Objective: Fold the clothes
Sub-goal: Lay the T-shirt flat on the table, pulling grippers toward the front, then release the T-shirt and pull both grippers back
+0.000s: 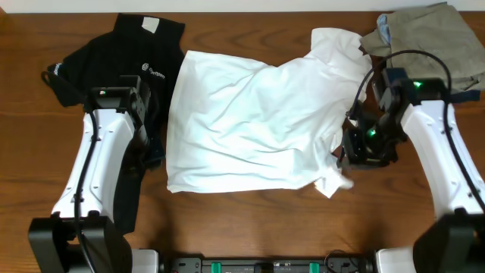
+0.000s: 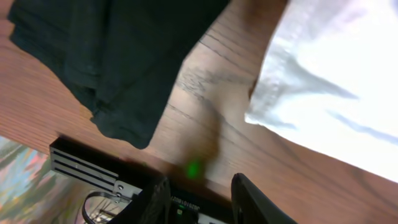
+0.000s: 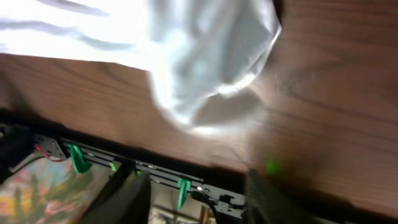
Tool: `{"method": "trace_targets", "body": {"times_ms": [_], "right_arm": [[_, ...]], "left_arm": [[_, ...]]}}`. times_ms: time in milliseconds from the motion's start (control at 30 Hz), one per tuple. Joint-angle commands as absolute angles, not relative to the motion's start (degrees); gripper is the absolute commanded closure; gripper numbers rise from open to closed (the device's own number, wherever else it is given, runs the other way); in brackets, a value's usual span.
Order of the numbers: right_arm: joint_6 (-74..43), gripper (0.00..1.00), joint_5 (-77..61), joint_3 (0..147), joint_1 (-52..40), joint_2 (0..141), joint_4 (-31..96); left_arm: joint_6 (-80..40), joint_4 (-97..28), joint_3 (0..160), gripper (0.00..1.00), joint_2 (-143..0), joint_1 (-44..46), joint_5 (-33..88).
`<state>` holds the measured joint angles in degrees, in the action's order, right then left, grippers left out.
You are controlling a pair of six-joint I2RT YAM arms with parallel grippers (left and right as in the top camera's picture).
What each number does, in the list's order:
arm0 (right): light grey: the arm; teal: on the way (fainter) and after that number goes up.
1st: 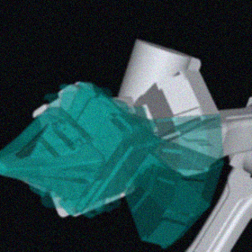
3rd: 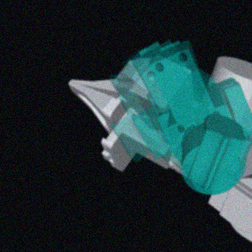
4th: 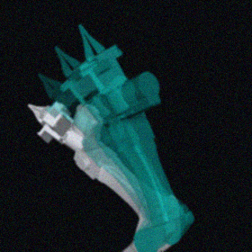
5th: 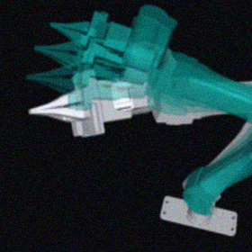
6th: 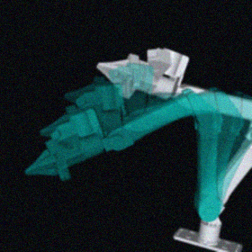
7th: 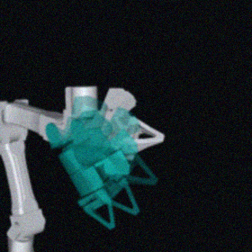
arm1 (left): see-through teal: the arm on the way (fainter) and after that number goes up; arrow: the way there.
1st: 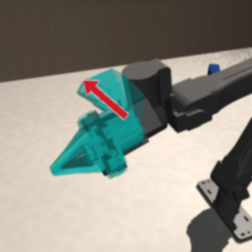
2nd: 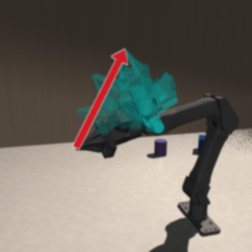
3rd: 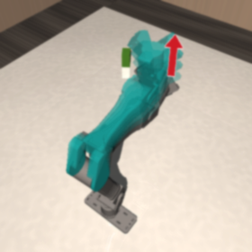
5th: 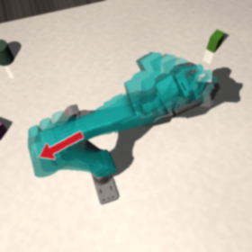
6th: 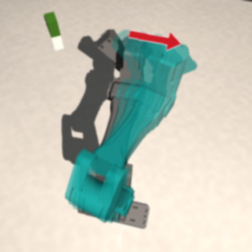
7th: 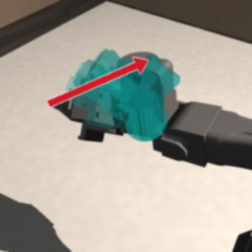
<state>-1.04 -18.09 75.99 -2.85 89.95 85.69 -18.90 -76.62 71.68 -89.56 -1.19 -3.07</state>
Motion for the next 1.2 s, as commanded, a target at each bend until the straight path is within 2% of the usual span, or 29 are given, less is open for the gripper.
{"method": "trace_targets", "body": {"times_ms": [0, 100, 267, 400, 500, 667, 900, 1067, 1167], "right_arm": [[-4.6, 0.42, -17.1, 75.8, -2.8, 86.4, 85.6], [-10.9, 0.37, -12.1, 75.6, -2.7, 84.8, 85.3], [-19.0, 0.41, -5.9, 71.6, -2.5, 84.3, 81.5], [-21.9, 0.51, -6.0, 64.8, -2.5, 84.3, 74.0], [-23.7, 0.64, -6.0, 59.5, -2.5, 84.3, 67.7], [-25.3, 0.7, -7.6, 52.3, -2.5, 84.3, 56.4], [-25.9, 0.71, -13.6, 43.5, -2.6, 84.4, 41.4], [-26.3, 0.71, -14.5, 39.5, -2.7, 84.5, 36.9], [-26.3, 0.66, -15.4, 38.3, -2.7, 84.5, 35.4]], "left_arm": [[-20.4, -75.9, 71.5, 0.65, -88.0, -3.3, -4.7], [-20.4, -74.7, 71.5, 0.65, -87.5, -4.4, -4.7], [-20.4, -71.7, 71.5, 0.64, -87.5, -4.6, -4.5], [-20.4, -69.6, 71.5, 0.64, -87.5, -4.6, -4.4], [-20.4, -68.9, 71.5, 0.64, -87.5, -4.6, -4.5], [-20.2, -68.2, 71.5, 0.64, -87.5, -4.6, -4.5], [-20.3, -68.2, 71.5, 0.64, -87.5, -4.6, -4.5], [-20.2, -68.2, 71.5, 0.64, -87.5, -4.6, -4.5], [-20.2, -68.2, 71.5, 0.64, -87.5, -4.6, -4.5]]}}
